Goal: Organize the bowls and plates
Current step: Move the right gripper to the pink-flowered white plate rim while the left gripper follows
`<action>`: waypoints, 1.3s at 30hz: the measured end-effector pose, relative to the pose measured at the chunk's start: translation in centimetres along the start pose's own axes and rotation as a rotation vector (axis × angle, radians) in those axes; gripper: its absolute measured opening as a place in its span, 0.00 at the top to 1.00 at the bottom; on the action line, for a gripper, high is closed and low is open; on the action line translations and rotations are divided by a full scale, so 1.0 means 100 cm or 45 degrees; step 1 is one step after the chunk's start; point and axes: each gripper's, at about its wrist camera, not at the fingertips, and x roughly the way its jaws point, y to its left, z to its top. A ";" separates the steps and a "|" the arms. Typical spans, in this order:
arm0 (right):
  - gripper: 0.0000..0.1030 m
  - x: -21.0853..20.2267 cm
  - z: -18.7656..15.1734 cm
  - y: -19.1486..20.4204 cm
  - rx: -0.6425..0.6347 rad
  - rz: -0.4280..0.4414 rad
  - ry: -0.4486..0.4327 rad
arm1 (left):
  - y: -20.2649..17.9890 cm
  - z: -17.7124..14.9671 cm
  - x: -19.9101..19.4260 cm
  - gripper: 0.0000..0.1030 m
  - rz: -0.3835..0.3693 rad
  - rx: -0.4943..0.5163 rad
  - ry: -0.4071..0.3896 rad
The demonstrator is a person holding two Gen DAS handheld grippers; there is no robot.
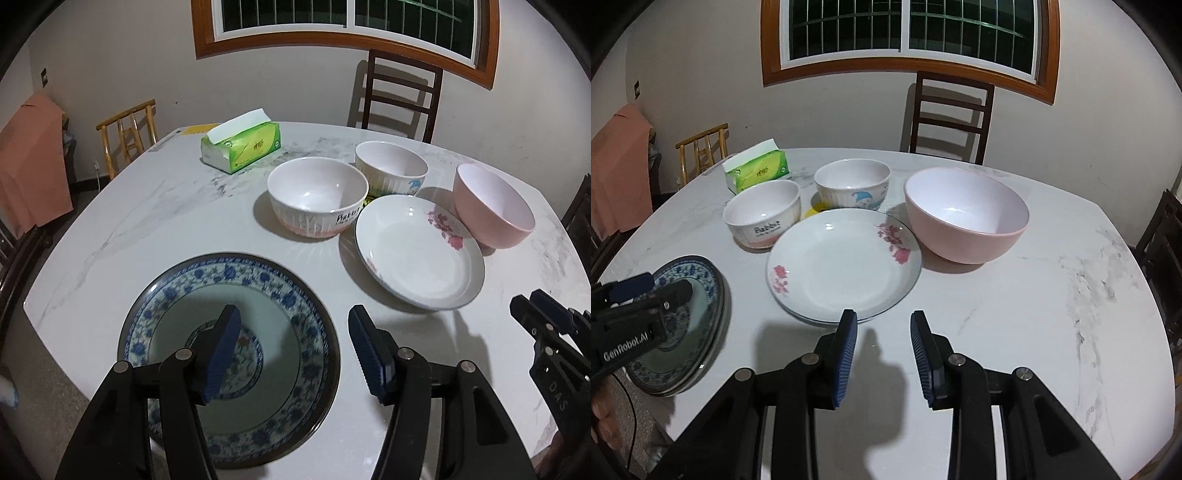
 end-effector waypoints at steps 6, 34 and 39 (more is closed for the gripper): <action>0.70 0.016 0.007 -0.018 0.008 0.022 0.005 | -0.011 0.012 0.015 0.44 -0.006 0.015 -0.016; 0.73 0.122 0.038 -0.059 0.143 0.219 0.155 | -0.028 0.050 0.105 0.56 -0.260 -0.045 0.169; 0.79 0.133 0.042 -0.058 0.169 0.238 0.177 | -0.026 0.054 0.116 0.69 -0.291 -0.070 0.204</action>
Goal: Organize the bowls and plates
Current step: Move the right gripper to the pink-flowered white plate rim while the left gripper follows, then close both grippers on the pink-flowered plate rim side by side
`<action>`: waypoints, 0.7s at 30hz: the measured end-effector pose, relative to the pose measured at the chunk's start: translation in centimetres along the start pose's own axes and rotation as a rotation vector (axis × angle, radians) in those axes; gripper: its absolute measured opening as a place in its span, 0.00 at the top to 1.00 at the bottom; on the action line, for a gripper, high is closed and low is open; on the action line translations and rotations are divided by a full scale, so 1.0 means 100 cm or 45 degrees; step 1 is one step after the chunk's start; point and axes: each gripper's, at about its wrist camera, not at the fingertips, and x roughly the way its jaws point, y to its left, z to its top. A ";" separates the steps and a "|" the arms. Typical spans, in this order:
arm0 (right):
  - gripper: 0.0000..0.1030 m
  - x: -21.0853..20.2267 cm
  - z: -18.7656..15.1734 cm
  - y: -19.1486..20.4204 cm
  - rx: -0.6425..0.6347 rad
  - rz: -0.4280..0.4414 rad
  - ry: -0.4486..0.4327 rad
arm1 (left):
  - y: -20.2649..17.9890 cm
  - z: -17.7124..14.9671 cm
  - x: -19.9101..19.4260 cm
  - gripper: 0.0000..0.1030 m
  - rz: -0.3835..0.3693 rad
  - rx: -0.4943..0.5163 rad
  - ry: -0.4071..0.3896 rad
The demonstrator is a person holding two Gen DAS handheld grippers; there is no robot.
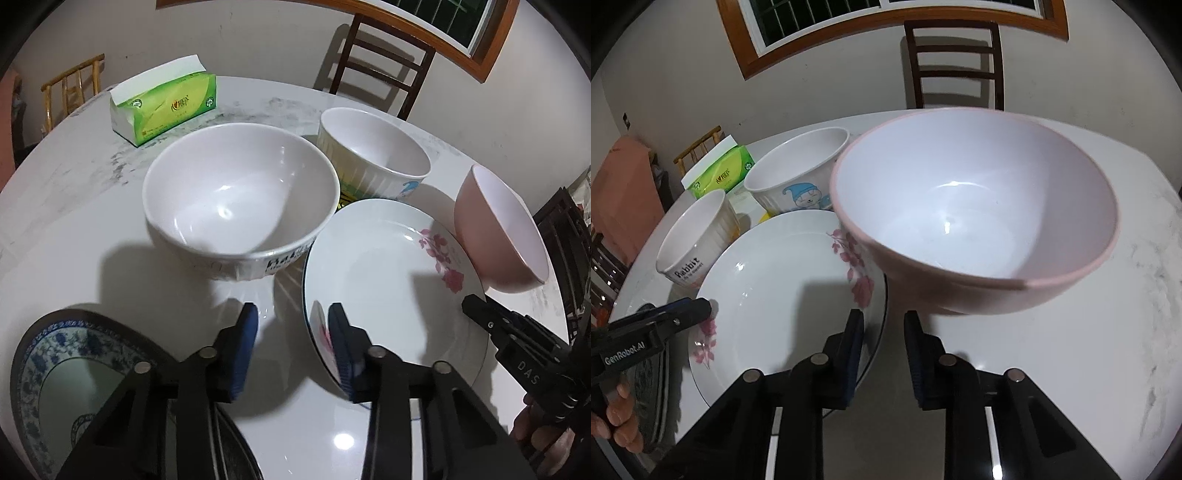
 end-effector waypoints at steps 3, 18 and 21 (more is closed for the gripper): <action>0.79 0.004 0.003 0.000 0.003 0.011 0.001 | -0.003 0.002 0.003 0.70 0.002 0.025 0.009; 0.86 0.013 0.009 0.003 0.021 0.054 0.029 | -0.012 0.008 0.020 0.81 -0.072 0.048 0.099; 0.86 0.011 0.006 0.001 0.031 0.054 0.038 | -0.014 0.007 0.019 0.82 -0.076 0.060 0.112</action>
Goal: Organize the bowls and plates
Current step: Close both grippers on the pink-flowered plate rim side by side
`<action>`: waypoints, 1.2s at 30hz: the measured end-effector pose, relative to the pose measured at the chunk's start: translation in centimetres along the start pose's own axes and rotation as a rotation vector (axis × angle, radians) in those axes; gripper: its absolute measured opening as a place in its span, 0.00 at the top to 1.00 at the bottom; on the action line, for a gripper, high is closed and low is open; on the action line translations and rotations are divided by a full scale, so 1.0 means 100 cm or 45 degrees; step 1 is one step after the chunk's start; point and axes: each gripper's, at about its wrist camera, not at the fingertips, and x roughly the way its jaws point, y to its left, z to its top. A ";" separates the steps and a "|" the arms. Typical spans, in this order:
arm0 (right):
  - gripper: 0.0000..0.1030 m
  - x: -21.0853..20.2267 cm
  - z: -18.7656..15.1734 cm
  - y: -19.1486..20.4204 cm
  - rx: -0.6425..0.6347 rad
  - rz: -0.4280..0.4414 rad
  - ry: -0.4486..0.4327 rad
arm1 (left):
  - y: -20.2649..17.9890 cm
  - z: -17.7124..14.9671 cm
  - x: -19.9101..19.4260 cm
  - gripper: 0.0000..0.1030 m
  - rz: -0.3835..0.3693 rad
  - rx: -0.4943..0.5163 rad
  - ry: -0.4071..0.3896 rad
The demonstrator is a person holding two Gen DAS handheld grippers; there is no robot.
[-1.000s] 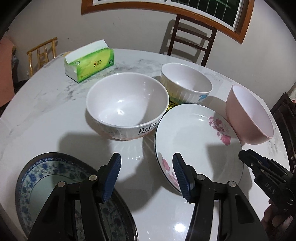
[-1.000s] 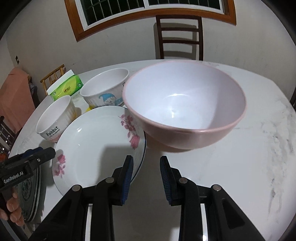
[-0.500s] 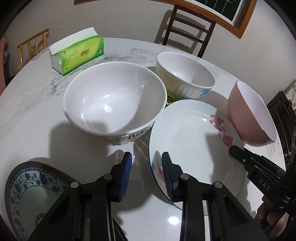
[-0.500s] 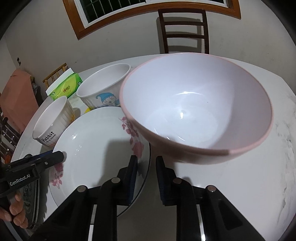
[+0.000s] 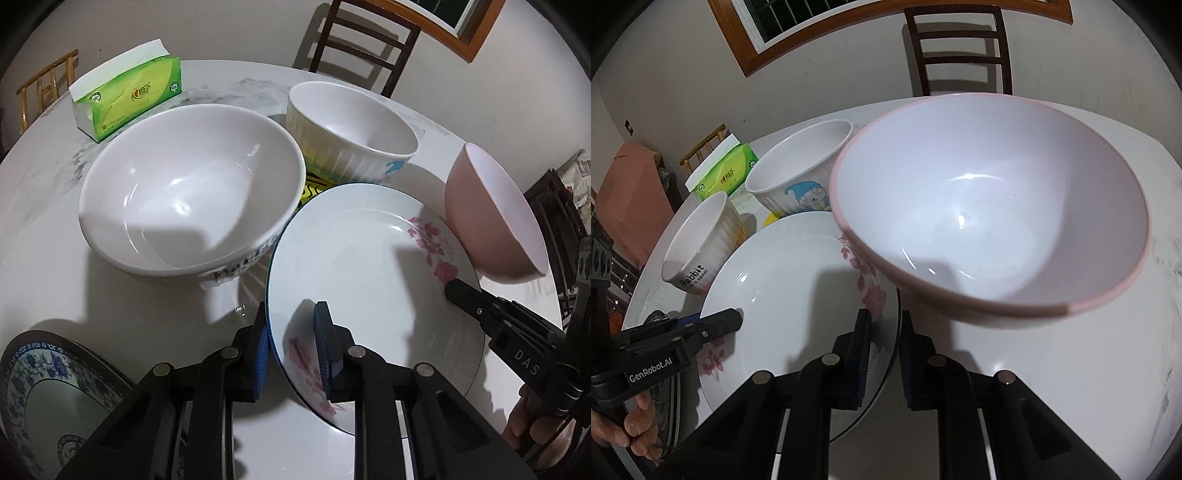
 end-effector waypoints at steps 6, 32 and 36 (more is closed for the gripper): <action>0.86 -0.010 -0.012 -0.003 0.012 -0.012 0.034 | -0.005 -0.009 -0.004 0.82 -0.017 0.037 0.053; 0.86 -0.056 -0.070 0.008 -0.015 -0.058 0.066 | -0.021 -0.071 -0.043 0.84 -0.023 0.133 0.097; 0.86 -0.060 -0.069 0.014 -0.027 -0.060 0.047 | -0.021 -0.069 -0.048 0.84 -0.019 0.127 0.080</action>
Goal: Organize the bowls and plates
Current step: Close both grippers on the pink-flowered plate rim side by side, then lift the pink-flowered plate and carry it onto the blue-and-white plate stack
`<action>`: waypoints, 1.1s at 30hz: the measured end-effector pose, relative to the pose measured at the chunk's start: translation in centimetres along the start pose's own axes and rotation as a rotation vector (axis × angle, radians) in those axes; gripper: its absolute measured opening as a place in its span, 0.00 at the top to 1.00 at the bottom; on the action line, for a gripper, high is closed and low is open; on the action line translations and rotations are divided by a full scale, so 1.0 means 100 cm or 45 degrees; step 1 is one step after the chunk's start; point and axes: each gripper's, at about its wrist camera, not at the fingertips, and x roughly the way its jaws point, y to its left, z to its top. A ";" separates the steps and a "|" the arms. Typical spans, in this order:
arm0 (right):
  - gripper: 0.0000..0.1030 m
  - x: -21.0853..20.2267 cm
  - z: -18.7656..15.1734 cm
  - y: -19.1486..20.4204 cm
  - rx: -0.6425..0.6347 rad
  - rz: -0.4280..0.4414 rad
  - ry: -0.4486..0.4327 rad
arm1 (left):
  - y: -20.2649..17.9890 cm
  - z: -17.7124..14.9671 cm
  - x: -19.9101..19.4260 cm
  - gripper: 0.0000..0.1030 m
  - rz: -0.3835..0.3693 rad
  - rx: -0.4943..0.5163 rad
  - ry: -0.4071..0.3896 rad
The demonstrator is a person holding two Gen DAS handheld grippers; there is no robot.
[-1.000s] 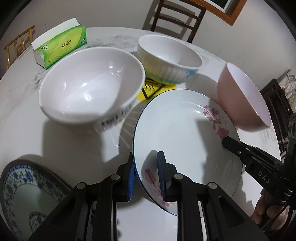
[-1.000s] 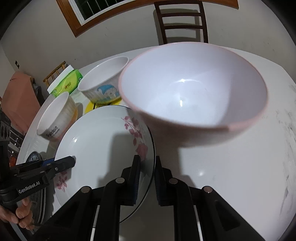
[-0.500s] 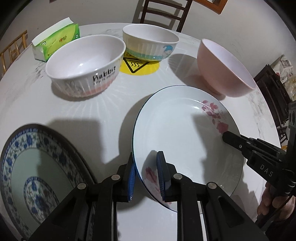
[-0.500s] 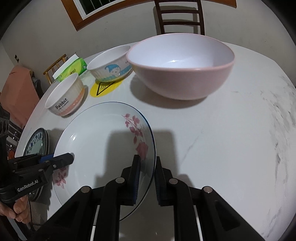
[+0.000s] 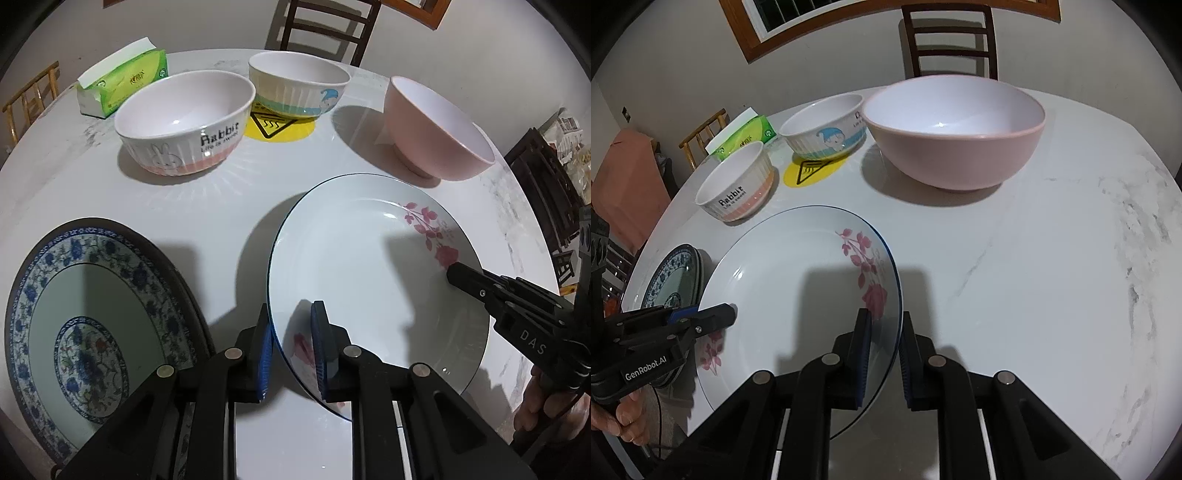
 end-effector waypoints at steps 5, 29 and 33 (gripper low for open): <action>0.86 -0.008 0.001 0.008 -0.016 0.002 -0.021 | 0.000 -0.001 -0.010 0.84 0.009 -0.004 -0.021; 0.86 -0.041 -0.001 0.067 -0.110 0.049 -0.094 | 0.035 -0.020 -0.073 0.85 0.074 -0.053 -0.122; 0.86 -0.041 -0.002 0.084 -0.136 0.066 -0.092 | 0.048 -0.026 -0.083 0.85 0.090 -0.081 -0.133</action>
